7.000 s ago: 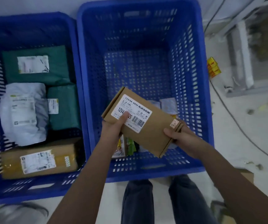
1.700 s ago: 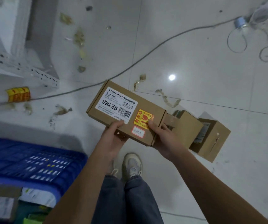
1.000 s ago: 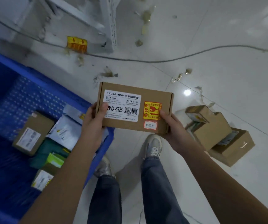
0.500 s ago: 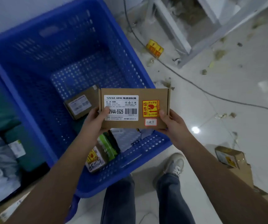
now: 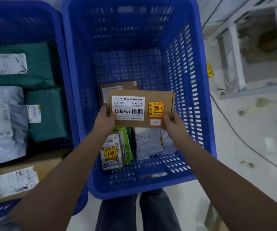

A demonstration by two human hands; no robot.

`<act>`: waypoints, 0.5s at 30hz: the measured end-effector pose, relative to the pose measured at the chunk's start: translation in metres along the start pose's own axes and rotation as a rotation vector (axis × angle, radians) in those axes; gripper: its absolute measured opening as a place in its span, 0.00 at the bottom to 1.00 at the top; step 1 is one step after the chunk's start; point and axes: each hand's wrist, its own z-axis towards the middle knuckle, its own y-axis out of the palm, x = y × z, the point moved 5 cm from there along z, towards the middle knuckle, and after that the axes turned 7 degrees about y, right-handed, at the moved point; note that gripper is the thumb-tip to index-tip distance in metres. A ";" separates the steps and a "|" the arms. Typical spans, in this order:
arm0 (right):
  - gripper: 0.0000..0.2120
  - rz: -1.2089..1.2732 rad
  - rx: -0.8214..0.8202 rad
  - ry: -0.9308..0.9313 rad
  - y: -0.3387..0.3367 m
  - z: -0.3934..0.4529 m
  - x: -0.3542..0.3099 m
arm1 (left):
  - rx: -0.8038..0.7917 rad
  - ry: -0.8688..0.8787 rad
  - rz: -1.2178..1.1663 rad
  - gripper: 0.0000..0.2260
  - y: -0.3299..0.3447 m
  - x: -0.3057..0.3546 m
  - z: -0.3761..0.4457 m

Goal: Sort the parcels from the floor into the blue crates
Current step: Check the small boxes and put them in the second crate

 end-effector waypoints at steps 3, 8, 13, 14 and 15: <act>0.17 -0.123 0.040 -0.044 0.011 0.025 -0.015 | 0.069 0.014 0.102 0.14 -0.003 -0.010 0.024; 0.18 -0.271 0.068 -0.098 0.039 0.087 -0.028 | 0.087 -0.032 0.130 0.15 0.001 -0.030 0.069; 0.14 -0.300 -0.100 -0.061 0.069 0.135 -0.027 | 0.114 -0.037 0.047 0.19 0.009 -0.056 0.114; 0.16 -0.304 -0.127 -0.058 0.074 0.142 -0.026 | 0.133 -0.037 0.035 0.20 0.012 -0.060 0.121; 0.18 -0.321 -0.146 -0.058 0.080 0.150 -0.025 | 0.150 -0.044 0.032 0.20 0.015 -0.065 0.128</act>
